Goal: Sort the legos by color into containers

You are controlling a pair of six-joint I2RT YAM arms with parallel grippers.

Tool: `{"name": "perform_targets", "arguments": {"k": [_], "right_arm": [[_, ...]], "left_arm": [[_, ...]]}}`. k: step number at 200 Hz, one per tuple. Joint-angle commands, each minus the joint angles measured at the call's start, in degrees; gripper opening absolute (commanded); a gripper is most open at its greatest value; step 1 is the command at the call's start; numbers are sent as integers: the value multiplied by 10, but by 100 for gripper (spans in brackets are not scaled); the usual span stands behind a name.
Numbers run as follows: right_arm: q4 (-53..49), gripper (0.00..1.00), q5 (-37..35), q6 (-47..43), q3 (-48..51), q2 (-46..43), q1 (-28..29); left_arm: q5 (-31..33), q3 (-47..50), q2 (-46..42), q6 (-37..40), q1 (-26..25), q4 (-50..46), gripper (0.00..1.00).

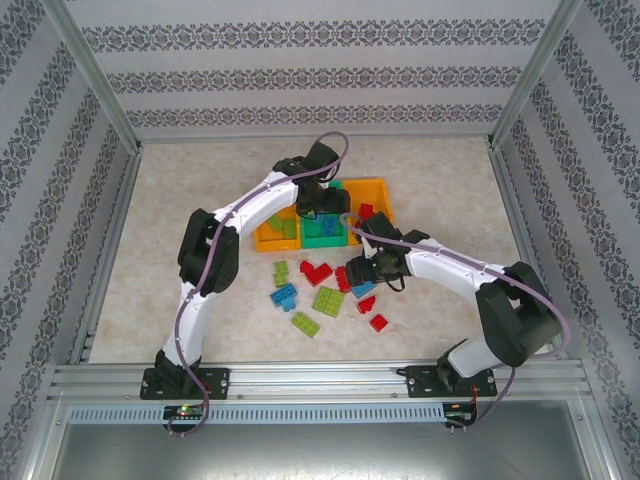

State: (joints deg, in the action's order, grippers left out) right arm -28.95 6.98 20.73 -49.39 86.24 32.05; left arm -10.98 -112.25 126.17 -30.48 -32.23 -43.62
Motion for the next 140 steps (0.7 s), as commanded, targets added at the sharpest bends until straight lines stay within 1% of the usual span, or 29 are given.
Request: {"name": "perform_targets", "arguments": {"k": [1,33,66,101,123,140], "right_arm": [[-8,67,-17,-22,-24,16,6],[-18,63,-22,-40,-47,44,13],[-29,50,-26,-48,-57,61,15],[-34,46,-22,-52,-56,67,15],[-41,37,-22,-53,-63,71,15],[-39,33,-10,-48,-64,52,15]], "left_arm": [[-13,32,-59,-10,0,29,84],[-11,90,-102,-17,1,50,85],[6,151,-147,-21,1,62,86],[26,188,-181,-21,5,65,87],[29,200,-190,-21,8,65,87],[36,211,-199,-21,9,62,88]]}}
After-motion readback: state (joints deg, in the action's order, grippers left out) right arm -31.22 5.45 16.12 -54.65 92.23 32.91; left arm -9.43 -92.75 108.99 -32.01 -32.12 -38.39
